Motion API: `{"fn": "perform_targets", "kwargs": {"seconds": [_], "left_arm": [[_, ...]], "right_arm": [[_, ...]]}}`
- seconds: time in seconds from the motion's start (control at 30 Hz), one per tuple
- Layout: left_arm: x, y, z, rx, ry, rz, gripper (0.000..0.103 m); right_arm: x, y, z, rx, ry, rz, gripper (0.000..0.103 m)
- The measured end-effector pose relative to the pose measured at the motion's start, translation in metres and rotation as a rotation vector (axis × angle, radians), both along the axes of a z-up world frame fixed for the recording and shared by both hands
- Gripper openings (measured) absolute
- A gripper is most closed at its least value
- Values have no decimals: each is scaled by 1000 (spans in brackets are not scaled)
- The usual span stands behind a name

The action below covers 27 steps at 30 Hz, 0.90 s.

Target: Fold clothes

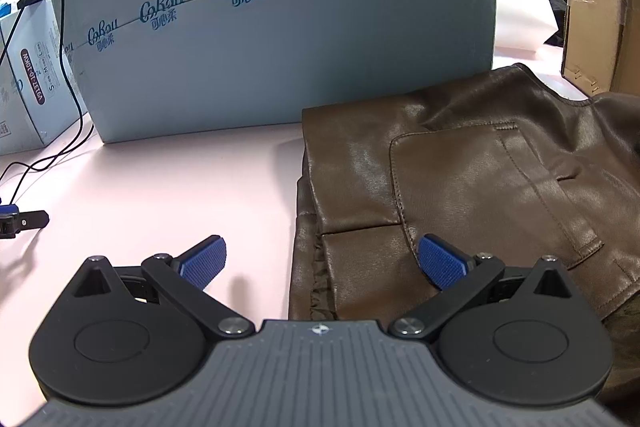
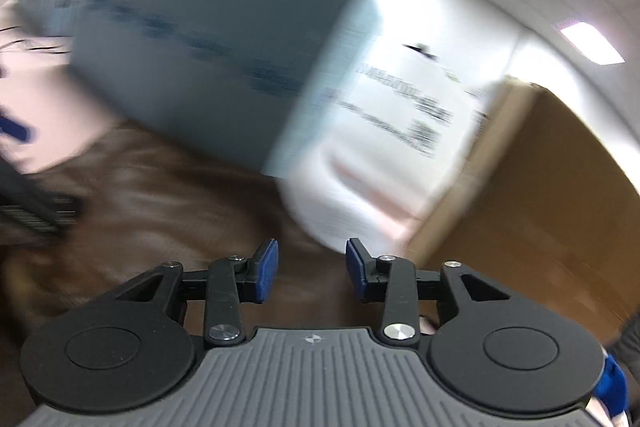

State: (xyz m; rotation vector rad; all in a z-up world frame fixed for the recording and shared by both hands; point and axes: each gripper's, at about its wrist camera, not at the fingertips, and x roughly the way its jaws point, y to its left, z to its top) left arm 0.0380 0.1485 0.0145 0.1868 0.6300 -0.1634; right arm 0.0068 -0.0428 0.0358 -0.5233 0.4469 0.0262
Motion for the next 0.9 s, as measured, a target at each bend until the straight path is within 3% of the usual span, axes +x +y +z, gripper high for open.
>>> {"fn": "perform_targets", "kwargs": {"seconds": [0.17, 0.43, 0.53, 0.7, 0.8, 0.9], "left_arm": [[-2, 6, 8, -1, -44, 56, 103], [-11, 40, 30, -209, -123, 151, 103], [-13, 52, 37, -286, -142, 173, 103], [-13, 75, 43, -426, -129, 234, 103], [-11, 84, 44, -482, -117, 255, 103], [-14, 84, 46, -471, -133, 259, 103]], "right_arm": [[-5, 44, -11, -86, 71, 201, 45], [0, 70, -17, -53, 158, 335, 70], [9, 70, -25, -61, 164, 379, 75], [6, 83, -34, -15, 160, 360, 75], [0, 90, -42, -17, 116, 346, 70], [-11, 96, -43, 27, 114, 348, 34]]}}
